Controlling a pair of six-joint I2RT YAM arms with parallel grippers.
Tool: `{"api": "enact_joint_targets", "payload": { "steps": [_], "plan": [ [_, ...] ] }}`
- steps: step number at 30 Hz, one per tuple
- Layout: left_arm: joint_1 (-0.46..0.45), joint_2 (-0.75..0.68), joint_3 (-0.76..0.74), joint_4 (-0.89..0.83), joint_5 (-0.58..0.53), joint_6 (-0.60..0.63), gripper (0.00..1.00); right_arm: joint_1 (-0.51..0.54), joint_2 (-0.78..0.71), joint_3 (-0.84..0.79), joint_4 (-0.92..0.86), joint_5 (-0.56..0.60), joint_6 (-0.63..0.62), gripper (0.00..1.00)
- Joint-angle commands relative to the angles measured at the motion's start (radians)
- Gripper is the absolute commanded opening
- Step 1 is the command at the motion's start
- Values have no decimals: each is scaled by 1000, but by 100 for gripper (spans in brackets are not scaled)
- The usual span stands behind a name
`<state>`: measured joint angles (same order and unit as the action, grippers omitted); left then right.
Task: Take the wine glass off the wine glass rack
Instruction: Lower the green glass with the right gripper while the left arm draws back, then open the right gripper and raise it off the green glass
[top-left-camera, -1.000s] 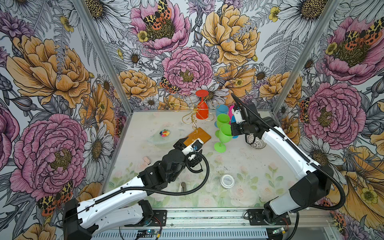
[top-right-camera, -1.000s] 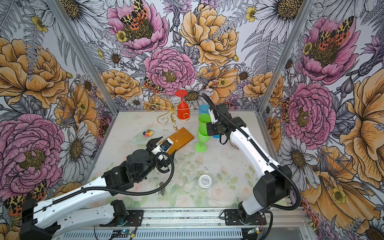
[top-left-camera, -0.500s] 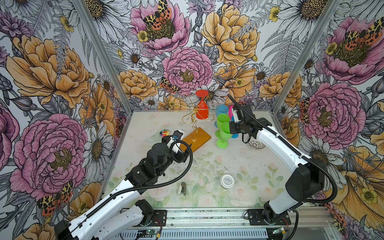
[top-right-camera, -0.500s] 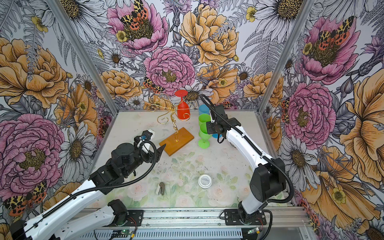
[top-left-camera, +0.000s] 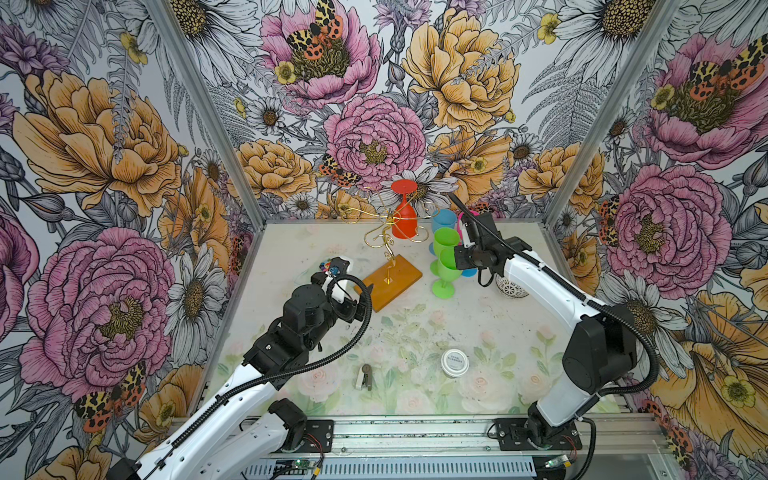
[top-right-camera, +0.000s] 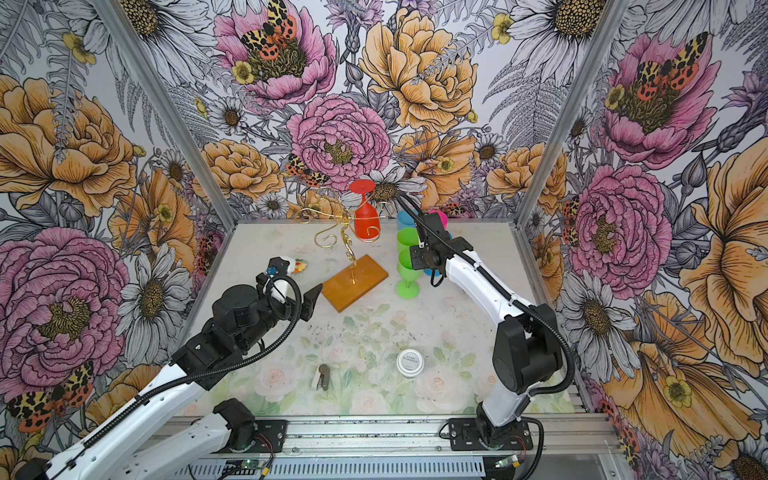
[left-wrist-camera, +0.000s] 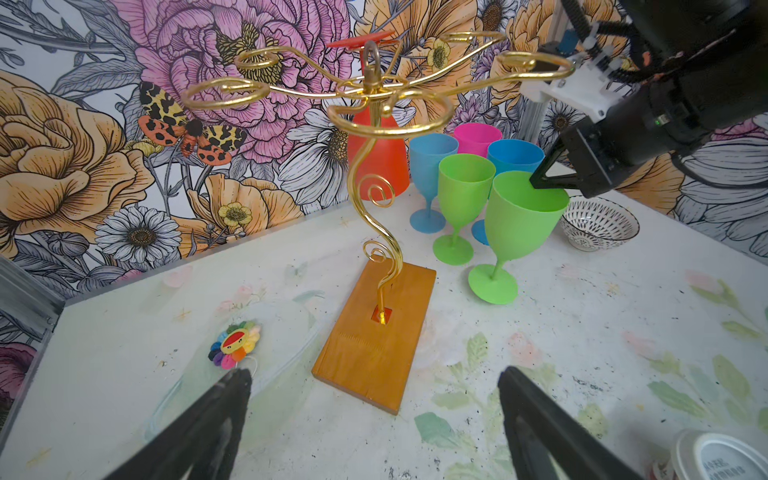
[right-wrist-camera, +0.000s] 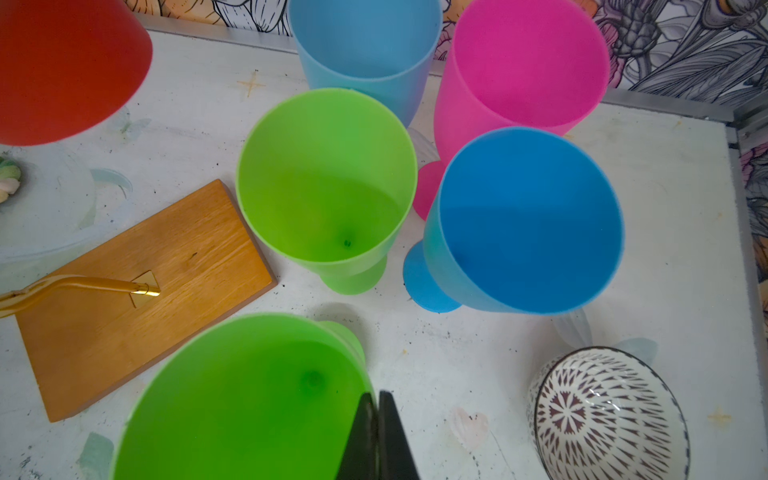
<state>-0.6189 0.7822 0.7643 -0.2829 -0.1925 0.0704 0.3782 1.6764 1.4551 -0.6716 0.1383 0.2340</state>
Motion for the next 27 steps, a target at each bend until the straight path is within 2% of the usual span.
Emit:
{"api": "enact_joint_targets", "payload": {
  "steps": [1, 19, 27],
  "plan": [
    [19, -11, -8, 5, 28, -24, 95, -5, 22, -2, 40, 12, 17, 0],
    [24, -31, -12, -6, 14, -17, 95, -5, 57, -15, 47, 23, 14, 0],
    [24, -34, -10, -12, 13, -14, 95, -6, 45, -9, 47, 7, 19, 18]
  ]
}}
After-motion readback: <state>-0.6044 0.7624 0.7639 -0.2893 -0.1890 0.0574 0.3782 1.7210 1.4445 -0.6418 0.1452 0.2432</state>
